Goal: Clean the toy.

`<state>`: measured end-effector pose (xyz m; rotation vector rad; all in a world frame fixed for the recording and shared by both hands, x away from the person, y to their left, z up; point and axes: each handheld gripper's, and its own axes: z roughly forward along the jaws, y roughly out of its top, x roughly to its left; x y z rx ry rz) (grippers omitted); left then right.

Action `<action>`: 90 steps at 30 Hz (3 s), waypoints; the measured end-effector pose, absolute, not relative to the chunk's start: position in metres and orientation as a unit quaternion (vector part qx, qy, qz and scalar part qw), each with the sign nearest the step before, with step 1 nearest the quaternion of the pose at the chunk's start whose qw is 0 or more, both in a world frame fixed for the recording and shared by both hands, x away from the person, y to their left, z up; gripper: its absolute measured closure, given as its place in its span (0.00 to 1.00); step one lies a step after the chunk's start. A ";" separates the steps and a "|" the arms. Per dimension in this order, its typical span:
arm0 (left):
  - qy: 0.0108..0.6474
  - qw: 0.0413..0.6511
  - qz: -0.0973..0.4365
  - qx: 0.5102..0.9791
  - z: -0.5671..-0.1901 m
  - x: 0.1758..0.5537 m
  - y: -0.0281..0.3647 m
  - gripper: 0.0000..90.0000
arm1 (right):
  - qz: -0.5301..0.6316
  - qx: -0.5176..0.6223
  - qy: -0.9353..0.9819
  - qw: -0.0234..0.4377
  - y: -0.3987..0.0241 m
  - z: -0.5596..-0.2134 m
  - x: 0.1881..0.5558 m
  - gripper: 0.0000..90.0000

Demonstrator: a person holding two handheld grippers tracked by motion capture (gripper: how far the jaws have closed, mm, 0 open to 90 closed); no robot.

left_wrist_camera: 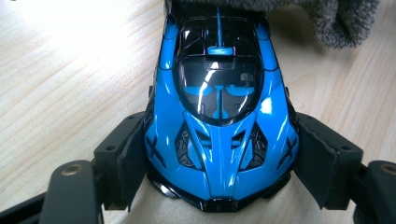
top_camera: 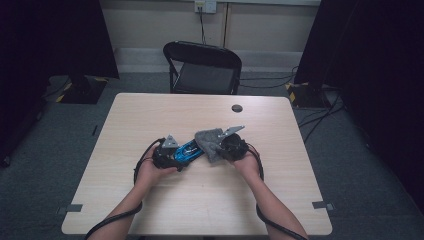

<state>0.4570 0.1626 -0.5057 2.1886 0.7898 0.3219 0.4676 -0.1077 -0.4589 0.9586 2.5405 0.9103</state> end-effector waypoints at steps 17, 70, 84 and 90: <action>0.310 0.386 0.126 0.859 -0.506 0.457 0.163 0.28 | 0.317 0.354 0.865 0.161 -0.130 -0.459 0.468 0.88; 0.326 0.369 0.085 0.866 -0.496 0.456 0.168 0.18 | 0.371 0.371 0.838 0.152 -0.174 -0.477 0.420 0.87; 0.295 0.368 0.091 0.877 -0.487 0.453 0.173 0.18 | 0.371 0.369 0.839 0.147 -0.171 -0.481 0.421 0.87; 0.295 0.363 0.102 0.878 -0.476 0.453 0.180 0.18 | 0.372 0.370 0.838 0.147 -0.171 -0.481 0.421 0.87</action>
